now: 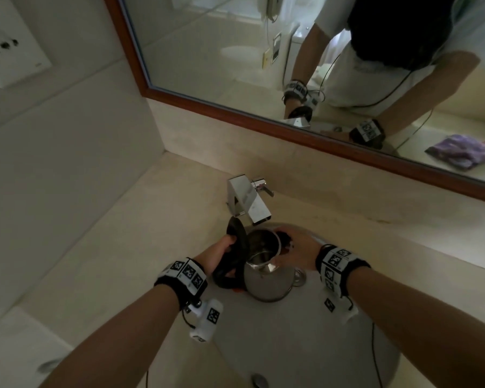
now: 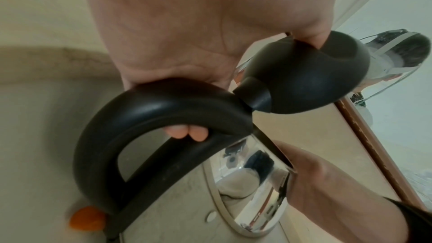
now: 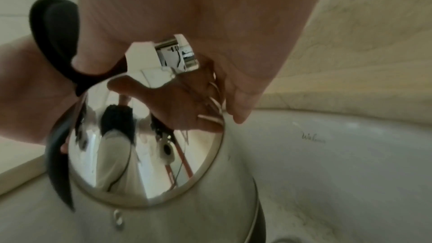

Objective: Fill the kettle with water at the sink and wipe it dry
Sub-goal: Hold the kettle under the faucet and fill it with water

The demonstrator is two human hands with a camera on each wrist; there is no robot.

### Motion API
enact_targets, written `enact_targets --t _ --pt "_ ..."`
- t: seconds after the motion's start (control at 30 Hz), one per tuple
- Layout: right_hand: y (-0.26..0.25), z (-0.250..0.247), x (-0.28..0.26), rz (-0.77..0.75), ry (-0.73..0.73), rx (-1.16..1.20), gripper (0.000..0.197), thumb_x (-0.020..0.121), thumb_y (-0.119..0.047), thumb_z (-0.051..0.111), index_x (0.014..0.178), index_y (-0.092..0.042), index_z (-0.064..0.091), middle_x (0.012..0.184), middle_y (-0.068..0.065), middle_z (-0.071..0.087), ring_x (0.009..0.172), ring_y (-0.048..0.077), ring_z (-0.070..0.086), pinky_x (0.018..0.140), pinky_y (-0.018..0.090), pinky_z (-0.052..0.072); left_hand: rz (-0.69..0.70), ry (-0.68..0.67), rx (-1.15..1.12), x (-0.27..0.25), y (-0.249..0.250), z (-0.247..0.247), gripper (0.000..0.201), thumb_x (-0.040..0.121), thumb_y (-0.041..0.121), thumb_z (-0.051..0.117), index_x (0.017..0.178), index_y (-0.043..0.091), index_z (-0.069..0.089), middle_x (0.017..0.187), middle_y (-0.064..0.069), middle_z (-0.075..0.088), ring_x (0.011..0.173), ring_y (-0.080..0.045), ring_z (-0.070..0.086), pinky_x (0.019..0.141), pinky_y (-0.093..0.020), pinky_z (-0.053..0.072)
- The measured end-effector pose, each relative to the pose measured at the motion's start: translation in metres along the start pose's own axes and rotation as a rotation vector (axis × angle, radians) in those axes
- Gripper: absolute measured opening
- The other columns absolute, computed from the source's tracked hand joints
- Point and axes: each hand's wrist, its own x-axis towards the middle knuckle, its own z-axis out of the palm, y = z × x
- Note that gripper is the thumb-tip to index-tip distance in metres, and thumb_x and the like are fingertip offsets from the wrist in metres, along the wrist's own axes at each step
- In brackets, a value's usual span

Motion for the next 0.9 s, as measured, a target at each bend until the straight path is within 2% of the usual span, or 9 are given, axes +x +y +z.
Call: enact_targets --t 0.1,0.17,0.23,0.33,0.4,0.47,0.57,0.7,0.9 --pt "-0.001 -0.015 0.010 0.042 0.129 0.128 0.074 0.085 -0.037 0.068 0.147 -0.016 0.032 0.148 0.002 0.044 0.134 0.020 0.044 0.110 0.033 0.037 0.023 -0.009 -0.016 0.000 0.000 -0.001 0.040 0.099 0.032 0.039 0.073 0.008 0.057 0.050 -0.005 0.061 0.049 -0.020 0.057 0.052 -0.024 0.044" --pt "-0.010 -0.028 0.017 0.034 0.282 0.179 0.063 0.090 -0.034 0.062 0.145 -0.016 0.036 0.141 0.002 0.052 0.128 0.019 0.050 0.107 0.031 0.040 0.005 -0.047 -0.010 0.000 -0.002 -0.001 0.046 0.099 0.038 0.035 0.072 0.007 0.056 0.048 -0.005 0.060 0.040 -0.017 0.056 0.046 -0.020 0.043" --pt "-0.026 -0.040 0.025 0.015 0.351 0.170 0.053 0.095 -0.033 0.054 0.143 -0.017 0.039 0.137 0.002 0.056 0.124 0.020 0.053 0.103 0.030 0.041 0.008 -0.045 0.006 0.002 -0.004 -0.003 0.048 0.098 0.041 0.035 0.073 0.007 0.057 0.048 -0.004 0.061 0.039 -0.016 0.056 0.045 -0.020 0.043" --pt "-0.044 -0.047 0.041 -0.007 0.367 0.206 0.046 0.097 -0.030 0.049 0.140 -0.013 0.046 0.136 0.007 0.057 0.120 0.025 0.056 0.105 0.039 0.045 0.040 -0.007 0.004 0.000 -0.003 -0.002 0.043 0.096 0.042 0.039 0.078 0.008 0.060 0.056 -0.006 0.062 0.047 -0.020 0.057 0.051 -0.024 0.045" --pt "-0.049 -0.046 0.050 -0.016 0.395 0.212 0.039 0.096 -0.026 0.052 0.132 -0.010 0.055 0.128 0.012 0.062 0.113 0.028 0.061 0.100 0.045 0.049 0.059 0.020 -0.020 0.001 -0.003 -0.002 0.039 0.094 0.041 0.042 0.084 0.010 0.062 0.069 -0.009 0.064 0.058 -0.024 0.059 0.056 -0.027 0.047" --pt "-0.048 -0.045 0.055 -0.010 0.423 0.228 0.036 0.093 -0.019 0.058 0.126 -0.007 0.060 0.123 0.014 0.065 0.110 0.029 0.062 0.098 0.046 0.050 0.060 0.035 -0.044 0.001 -0.002 -0.002 0.036 0.092 0.043 0.045 0.089 0.012 0.063 0.079 -0.010 0.064 0.066 -0.026 0.059 0.060 -0.030 0.048" --pt "-0.046 -0.043 0.061 -0.006 0.426 0.203 0.031 0.089 -0.009 0.061 0.120 -0.008 0.066 0.114 0.016 0.069 0.104 0.031 0.065 0.095 0.047 0.052 0.049 0.060 -0.053 0.000 0.003 -0.001 0.036 0.090 0.044 0.047 0.091 0.011 0.062 0.082 -0.010 0.063 0.070 -0.026 0.059 0.061 -0.030 0.048" --pt "-0.047 -0.043 0.064 0.004 0.438 0.194 0.025 0.091 -0.010 0.059 0.114 -0.010 0.069 0.099 0.010 0.070 0.099 0.030 0.066 0.093 0.044 0.054 0.026 0.050 -0.037 0.003 0.007 0.000 0.041 0.084 0.050 0.050 0.094 0.012 0.061 0.087 -0.011 0.063 0.078 -0.028 0.059 0.070 -0.032 0.049" --pt "-0.051 -0.051 0.069 0.023 0.421 0.045 0.026 0.091 -0.015 0.059 0.114 -0.009 0.070 0.110 0.012 0.071 0.105 0.029 0.064 0.095 0.040 0.051 0.042 0.001 -0.024 0.000 0.008 0.003 0.056 0.062 0.059 0.055 0.086 0.008 0.060 0.071 -0.011 0.059 0.055 -0.025 0.056 0.055 -0.027 0.044"
